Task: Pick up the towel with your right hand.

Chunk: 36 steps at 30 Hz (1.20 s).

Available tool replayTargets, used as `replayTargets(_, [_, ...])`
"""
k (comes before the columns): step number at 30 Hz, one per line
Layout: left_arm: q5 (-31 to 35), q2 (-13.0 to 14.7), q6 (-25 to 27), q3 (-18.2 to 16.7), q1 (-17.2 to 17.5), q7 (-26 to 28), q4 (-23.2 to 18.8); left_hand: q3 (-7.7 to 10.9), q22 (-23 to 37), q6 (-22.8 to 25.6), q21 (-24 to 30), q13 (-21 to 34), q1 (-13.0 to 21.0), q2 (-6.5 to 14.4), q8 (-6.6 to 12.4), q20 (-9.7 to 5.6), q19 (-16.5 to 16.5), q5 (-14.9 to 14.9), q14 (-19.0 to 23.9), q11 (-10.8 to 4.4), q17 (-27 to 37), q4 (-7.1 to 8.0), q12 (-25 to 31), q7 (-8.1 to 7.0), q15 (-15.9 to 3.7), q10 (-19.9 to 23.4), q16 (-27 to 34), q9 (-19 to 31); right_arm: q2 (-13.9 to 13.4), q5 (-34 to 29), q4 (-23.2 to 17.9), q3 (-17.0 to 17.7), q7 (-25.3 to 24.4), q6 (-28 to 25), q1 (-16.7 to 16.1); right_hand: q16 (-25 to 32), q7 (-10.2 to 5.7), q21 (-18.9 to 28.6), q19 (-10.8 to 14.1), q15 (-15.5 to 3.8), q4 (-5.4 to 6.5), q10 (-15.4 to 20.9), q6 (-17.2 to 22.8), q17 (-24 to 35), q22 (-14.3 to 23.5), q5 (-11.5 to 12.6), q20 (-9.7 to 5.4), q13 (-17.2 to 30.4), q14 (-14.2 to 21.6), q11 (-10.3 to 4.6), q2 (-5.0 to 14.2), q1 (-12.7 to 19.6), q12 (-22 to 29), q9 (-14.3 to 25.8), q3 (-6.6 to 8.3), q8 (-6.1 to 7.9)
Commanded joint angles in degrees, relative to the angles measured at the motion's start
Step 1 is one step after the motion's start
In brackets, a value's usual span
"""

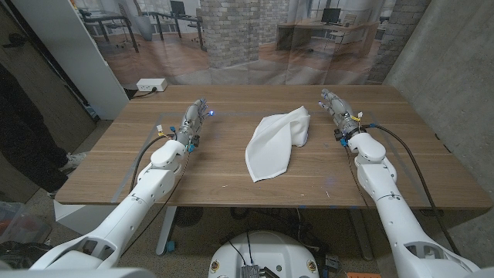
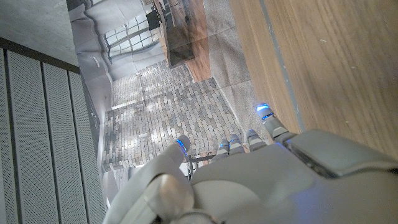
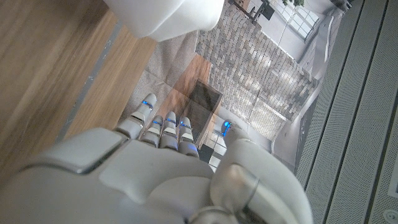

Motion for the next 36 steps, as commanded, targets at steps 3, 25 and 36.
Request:
replayTargets(3, [0.0,0.0,0.0,-0.2,0.3,-0.2,-0.1,0.39,0.1,0.8,-0.2,0.3,-0.9,4.0,0.39,0.64,-3.0,-0.1,0.0,0.74,0.2,-0.29,0.3,-0.05,0.61,0.2,0.4,0.1,-1.0,-5.7,-4.1,-0.3,-1.4,0.0,-1.1,0.1,-0.28,-0.3,0.7,0.11,-0.84,0.5,1.1,0.2,0.3,-0.3,0.18,0.1,0.5,0.04,-0.44,0.5,0.1,0.2,0.13,0.62])
replayTargets(25, [0.2,-0.6,0.0,0.0,-0.4,-0.8,1.3,0.51,0.1,1.3,-0.5,0.3,-1.3,3.9,0.43,0.97,-2.9,-0.2,0.1,1.04,0.2,-0.42,0.3,-0.16,0.77,0.3,0.4,0.1,-3.0,-13.7,-8.4,-1.5,-3.7,1.0,-1.6,0.1,-1.32,-0.9,1.1,0.21,-2.23,1.2,1.9,0.2,0.3,-0.4,0.49,0.1,0.9,-0.07,-0.29,1.5,0.2,0.2,0.15,0.69])
replayTargets(36, [0.6,-0.9,0.0,0.0,-1.0,-0.9,2.1,0.6,0.1,1.2,-0.7,0.3,-1.5,3.9,0.35,0.99,-2.8,-0.2,0.1,1.0,0.2,-0.49,0.2,-0.05,0.73,0.3,0.4,0.1,-3.4,-16.5,-8.8,-2.1,-4.7,2.1,-1.2,0.1,-1.26,-1.1,1.4,0.01,-2.68,1.5,2.1,0.2,0.3,-0.4,0.53,0.1,1.1,-0.18,-0.11,1.8,0.2,0.3,0.18,0.67])
